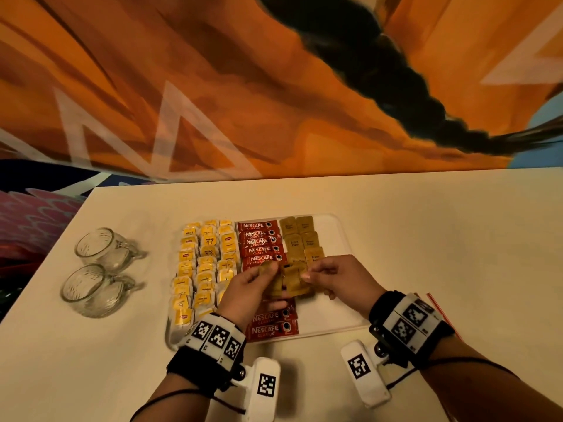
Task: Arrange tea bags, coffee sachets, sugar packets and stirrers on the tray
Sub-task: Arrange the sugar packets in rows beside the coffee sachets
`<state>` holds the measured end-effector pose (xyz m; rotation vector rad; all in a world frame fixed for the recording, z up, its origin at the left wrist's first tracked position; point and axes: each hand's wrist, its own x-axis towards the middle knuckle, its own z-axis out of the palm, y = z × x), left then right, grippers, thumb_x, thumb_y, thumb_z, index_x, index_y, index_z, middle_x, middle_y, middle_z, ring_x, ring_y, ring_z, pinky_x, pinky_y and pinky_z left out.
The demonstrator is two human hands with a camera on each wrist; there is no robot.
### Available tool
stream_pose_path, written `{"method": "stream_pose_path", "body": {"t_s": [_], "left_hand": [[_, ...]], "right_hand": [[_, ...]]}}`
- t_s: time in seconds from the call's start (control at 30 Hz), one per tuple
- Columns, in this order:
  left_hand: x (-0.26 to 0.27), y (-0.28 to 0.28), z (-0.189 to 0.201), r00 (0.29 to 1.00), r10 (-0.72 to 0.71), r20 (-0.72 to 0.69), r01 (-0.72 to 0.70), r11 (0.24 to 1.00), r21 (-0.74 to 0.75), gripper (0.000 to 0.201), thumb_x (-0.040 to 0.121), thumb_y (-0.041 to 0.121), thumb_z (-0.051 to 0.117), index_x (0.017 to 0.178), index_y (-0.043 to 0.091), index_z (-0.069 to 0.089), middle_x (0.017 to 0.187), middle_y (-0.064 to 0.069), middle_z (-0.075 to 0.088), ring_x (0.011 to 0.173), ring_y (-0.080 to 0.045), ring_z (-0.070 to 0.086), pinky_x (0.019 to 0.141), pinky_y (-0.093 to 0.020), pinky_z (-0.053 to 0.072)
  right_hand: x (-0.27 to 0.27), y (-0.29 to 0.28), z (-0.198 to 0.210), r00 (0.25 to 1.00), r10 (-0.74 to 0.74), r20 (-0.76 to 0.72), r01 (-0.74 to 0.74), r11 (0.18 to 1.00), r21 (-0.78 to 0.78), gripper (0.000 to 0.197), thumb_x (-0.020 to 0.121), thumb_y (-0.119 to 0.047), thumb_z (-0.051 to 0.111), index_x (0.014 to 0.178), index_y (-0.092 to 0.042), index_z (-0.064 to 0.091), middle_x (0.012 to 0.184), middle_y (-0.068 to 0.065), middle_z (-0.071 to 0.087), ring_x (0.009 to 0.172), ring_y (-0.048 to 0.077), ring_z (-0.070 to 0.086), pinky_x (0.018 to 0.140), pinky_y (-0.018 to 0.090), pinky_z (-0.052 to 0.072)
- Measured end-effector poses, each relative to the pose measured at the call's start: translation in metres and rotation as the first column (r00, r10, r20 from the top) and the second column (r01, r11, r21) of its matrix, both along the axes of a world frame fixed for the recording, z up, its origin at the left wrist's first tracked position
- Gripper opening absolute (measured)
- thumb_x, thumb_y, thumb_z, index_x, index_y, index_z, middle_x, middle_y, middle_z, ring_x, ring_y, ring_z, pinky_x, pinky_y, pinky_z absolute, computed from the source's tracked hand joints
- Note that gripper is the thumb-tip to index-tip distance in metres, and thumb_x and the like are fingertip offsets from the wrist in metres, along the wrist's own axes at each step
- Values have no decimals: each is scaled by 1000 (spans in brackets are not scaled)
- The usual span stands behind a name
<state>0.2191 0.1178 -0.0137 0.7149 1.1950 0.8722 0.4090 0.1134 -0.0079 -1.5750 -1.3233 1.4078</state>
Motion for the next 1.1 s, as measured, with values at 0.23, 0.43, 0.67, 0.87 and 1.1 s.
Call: {"method": "stream_pose_path", "body": {"t_s": [0.23,0.43,0.67,0.87,1.1], "left_hand": [[0,-12,3,982,-114,150,116,993,-9,34,75,18,69,107,6,66,96,-14,74,84,-25,72,65,-30,61],[6,-19,4,992,-100,78,95,993,70,23,79,5,71,102,5,67,83,-9,73,70,-16,69,62,-25,59],[-9,-22,7,997,-40,-63,49,988,147,27,75,5,77,99,8,65,80,-7,72,58,-14,65,55,-24,57],[-28,-20,8,995,-97,-5,97,992,86,21,82,9,70,102,4,67,76,-8,72,55,-14,64,60,-30,61],[-56,-16,9,993,-106,-47,111,986,122,12,83,5,68,95,3,67,62,-5,67,49,-12,61,52,-25,58]], "right_hand": [[-3,-8,4,981,-15,-196,-1,997,-83,11,90,-14,64,93,-5,69,55,-11,59,51,6,47,52,18,40],[-16,-17,8,974,-31,-223,10,996,-94,14,92,-3,57,104,-4,63,60,-1,58,49,9,51,53,23,46],[-22,-28,14,951,-43,-307,17,996,-85,20,86,-27,69,94,-8,68,81,5,63,62,12,57,61,26,52],[-37,-27,8,961,-127,-244,117,992,-56,9,85,-11,69,92,-4,69,75,2,64,59,8,57,58,24,52],[-70,-27,3,968,-173,-183,177,984,5,9,84,-14,71,91,-9,69,77,4,68,57,8,59,57,23,52]]}}
